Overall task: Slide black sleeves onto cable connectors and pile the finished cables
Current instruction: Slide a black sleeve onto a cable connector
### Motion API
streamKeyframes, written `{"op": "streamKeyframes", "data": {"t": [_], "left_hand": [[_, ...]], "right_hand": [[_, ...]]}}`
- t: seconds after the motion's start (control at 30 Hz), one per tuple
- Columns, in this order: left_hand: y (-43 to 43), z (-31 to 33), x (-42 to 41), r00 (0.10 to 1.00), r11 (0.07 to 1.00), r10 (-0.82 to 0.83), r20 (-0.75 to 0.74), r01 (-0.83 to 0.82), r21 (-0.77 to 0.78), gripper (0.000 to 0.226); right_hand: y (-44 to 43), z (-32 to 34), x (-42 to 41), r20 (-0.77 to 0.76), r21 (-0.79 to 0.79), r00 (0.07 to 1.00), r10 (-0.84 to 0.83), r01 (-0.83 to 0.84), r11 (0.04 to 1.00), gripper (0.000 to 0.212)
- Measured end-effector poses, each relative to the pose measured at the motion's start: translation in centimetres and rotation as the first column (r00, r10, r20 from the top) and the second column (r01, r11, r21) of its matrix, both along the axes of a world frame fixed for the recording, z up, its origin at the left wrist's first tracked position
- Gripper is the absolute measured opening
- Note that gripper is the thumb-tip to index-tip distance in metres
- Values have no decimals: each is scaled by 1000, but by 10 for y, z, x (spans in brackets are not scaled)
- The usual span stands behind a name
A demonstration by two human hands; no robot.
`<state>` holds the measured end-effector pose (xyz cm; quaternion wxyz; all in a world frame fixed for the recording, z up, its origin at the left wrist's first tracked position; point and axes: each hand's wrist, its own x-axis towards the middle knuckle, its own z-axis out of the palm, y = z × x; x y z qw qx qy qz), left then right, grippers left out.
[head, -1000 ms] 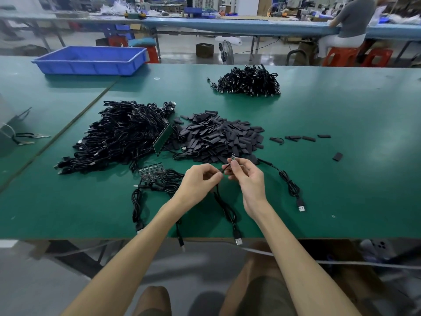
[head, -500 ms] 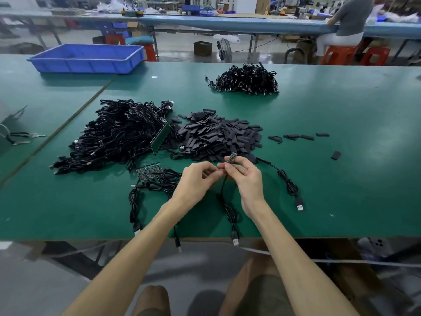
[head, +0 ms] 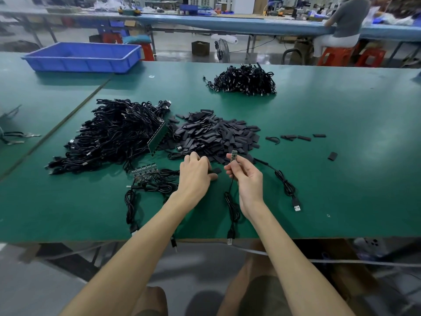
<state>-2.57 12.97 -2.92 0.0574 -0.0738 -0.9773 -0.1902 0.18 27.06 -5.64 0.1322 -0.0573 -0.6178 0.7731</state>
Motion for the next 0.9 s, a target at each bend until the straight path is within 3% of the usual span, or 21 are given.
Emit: {"op": "streamKeyframes", "data": {"t": [0.1, 0.23, 0.4, 0.57, 0.9], "left_hand": [[1, -2, -4, 999, 1000, -3, 49, 3, 6, 25], [-2, -8, 1, 998, 999, -41, -53, 40, -24, 18], [-11, -3, 11, 985, 931, -158, -72, 172, 323, 9], [-14, -2, 15, 985, 842, -174, -6, 152, 518, 9], [-7, -4, 20, 987, 755, -148, 64, 70, 652, 8]], "right_hand": [[0, -2, -1, 0, 8, 1000, -7, 7, 1000, 19], [0, -4, -1, -7, 29, 1000, -6, 6, 1000, 20], [-1, -7, -2, -3, 74, 1000, -10, 10, 997, 19], [-2, -7, -3, 0, 126, 1000, 6, -6, 992, 19], [-2, -7, -4, -11, 130, 1000, -15, 17, 991, 16]]}}
